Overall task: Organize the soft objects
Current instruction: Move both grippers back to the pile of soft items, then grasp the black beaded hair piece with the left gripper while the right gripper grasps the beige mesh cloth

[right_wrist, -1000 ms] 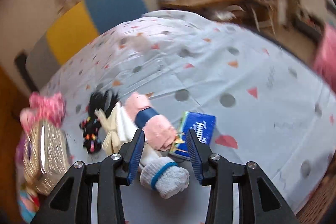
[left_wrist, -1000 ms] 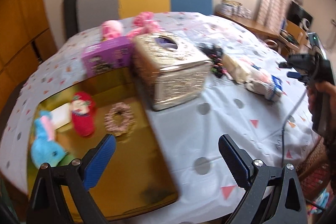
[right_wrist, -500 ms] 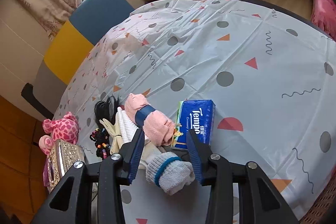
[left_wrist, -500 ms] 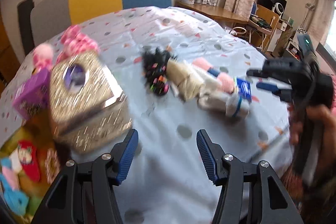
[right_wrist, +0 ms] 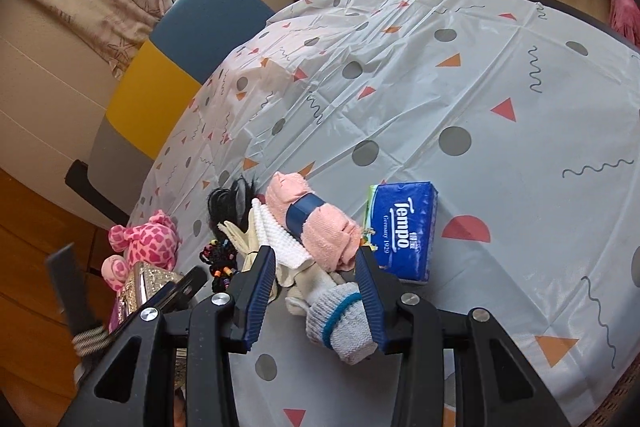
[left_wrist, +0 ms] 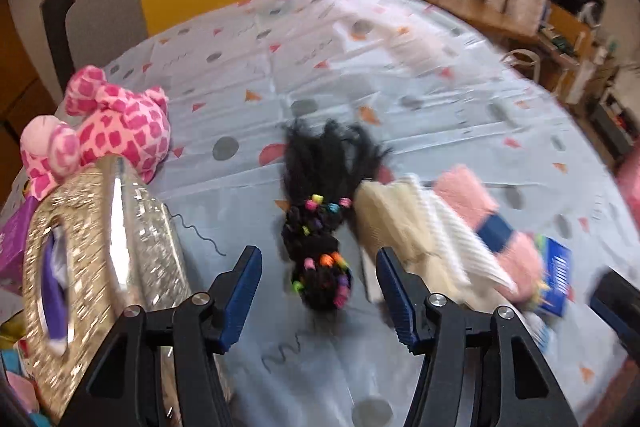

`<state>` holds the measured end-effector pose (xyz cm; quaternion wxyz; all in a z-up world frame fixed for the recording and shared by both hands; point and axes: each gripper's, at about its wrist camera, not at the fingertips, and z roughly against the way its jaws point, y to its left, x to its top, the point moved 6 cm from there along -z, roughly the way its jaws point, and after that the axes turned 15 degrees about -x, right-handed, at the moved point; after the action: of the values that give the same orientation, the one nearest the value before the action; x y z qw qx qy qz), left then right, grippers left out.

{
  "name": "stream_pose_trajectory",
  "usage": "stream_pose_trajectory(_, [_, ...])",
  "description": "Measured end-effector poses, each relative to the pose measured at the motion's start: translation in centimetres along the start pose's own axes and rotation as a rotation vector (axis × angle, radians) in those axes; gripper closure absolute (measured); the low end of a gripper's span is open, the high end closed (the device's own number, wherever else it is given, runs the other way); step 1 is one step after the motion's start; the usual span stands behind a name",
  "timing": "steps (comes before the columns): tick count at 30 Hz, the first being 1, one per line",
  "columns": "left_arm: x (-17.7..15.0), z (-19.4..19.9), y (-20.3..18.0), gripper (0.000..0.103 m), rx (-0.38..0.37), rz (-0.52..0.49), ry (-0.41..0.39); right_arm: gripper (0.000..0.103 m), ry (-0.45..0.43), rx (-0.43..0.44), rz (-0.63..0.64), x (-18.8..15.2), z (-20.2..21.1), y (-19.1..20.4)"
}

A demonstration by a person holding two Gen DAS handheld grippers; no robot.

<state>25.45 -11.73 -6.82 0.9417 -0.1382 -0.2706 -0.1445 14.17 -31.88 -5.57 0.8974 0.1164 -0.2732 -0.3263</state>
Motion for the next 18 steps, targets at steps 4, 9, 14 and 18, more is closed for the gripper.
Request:
stream_pose_trajectory(4, [0.4, -2.9, 0.7, 0.043, 0.041, 0.02, 0.045, 0.061, 0.02, 0.033, -0.011, -0.1, -0.1, 0.1])
stream_pose_trajectory(9, [1.1, -5.8, 1.1, 0.043, 0.06, 0.026, 0.075, 0.061, 0.041, 0.061, -0.035, -0.1, -0.3, 0.0])
stream_pose_trajectory(14, [1.3, -7.9, 1.8, 0.066, 0.027, 0.059, 0.095, 0.061, 0.039, 0.066, -0.034, -0.1, -0.3, 0.0])
stream_pose_trajectory(18, [-0.1, -6.5, 0.7, 0.068, -0.006, 0.025, 0.105, 0.061, 0.027, 0.067, -0.027, 0.0, -0.2, 0.1])
